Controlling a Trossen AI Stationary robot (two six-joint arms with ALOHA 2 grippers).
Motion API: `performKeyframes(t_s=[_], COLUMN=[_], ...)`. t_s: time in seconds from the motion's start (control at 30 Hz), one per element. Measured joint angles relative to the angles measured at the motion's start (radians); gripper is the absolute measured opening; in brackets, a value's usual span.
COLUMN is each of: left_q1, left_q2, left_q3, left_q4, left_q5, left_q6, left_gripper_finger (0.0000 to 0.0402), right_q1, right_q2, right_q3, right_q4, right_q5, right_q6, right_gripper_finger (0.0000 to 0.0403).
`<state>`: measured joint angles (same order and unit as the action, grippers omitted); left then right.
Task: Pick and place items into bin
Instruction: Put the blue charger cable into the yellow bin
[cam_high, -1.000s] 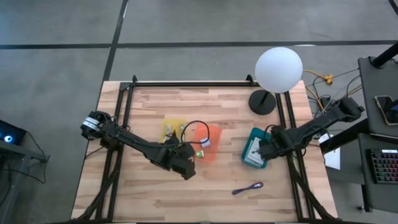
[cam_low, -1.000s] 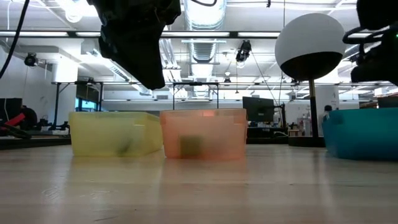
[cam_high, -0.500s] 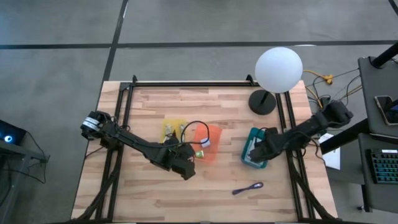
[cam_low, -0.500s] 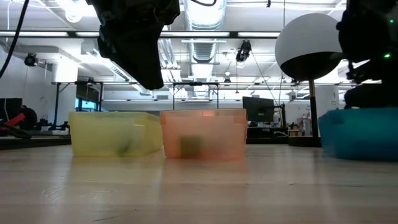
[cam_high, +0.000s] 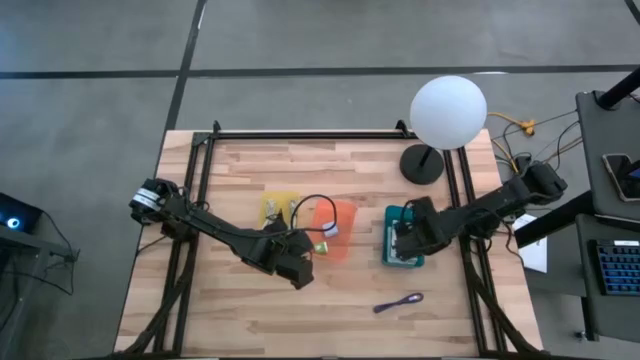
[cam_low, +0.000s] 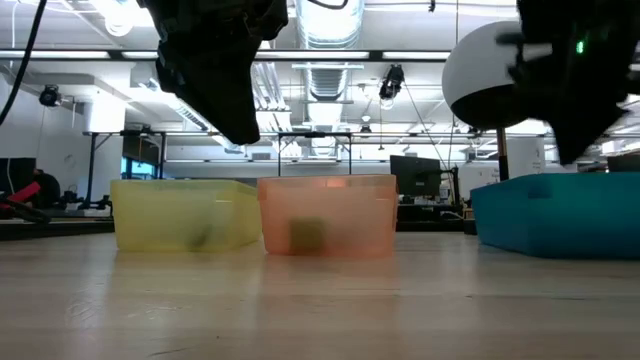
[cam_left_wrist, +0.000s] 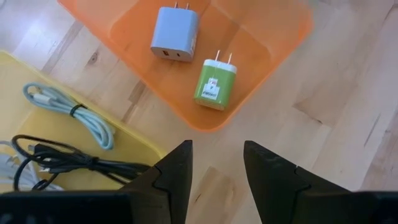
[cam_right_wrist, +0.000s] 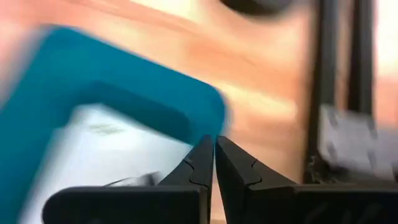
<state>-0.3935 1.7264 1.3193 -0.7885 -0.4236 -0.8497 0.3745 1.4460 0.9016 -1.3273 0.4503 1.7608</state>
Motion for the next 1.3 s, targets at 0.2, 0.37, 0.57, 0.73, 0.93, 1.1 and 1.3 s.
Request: performKeyframes(t_s=[0.2, 0.37, 0.57, 0.73, 0.93, 1.1, 1.3], left_q1=[0.0, 0.0, -0.001, -0.002, -0.018, -0.049, -0.079], left_q2=[-0.001, -0.001, -0.001, -0.001, -0.001, -0.001, 0.0], left_q3=[0.0, 0.0, 0.0, 0.0, 0.0, 0.0, -0.002], left_q4=[-0.012, -0.008, -0.006, -0.005, -0.005, -0.005, -0.006], left_q5=[0.0, 0.004, 0.02, 0.049, 0.053, 0.053, 0.053], left_q6=[0.041, 0.048, 0.044, 0.043, 0.019, 0.005, -0.048], left_gripper_finger=[0.0129, 0.0129, 0.0129, 0.0129, 0.0129, 0.0129, 0.0129], right_q1=[0.129, 0.224, 0.278, 0.299, 0.34, 0.347, 0.338], right_q2=[0.017, 0.088, 0.24, 0.371, 0.445, 0.453, 0.47], right_q3=[0.181, 0.298, 0.39, 0.438, 0.466, 0.459, 0.418], right_q4=[0.12, 0.174, 0.191, 0.196, 0.292, 0.359, 0.506], right_q5=[-0.022, -0.232, -0.28, -0.374, -0.409, -0.414, -0.452], right_q6=[-0.693, -0.954, -1.088, -1.192, -1.268, -1.265, -1.25], right_gripper_finger=[0.0009, 0.0022, 0.0097, 0.0166, 0.0211, 0.022, 0.0212])
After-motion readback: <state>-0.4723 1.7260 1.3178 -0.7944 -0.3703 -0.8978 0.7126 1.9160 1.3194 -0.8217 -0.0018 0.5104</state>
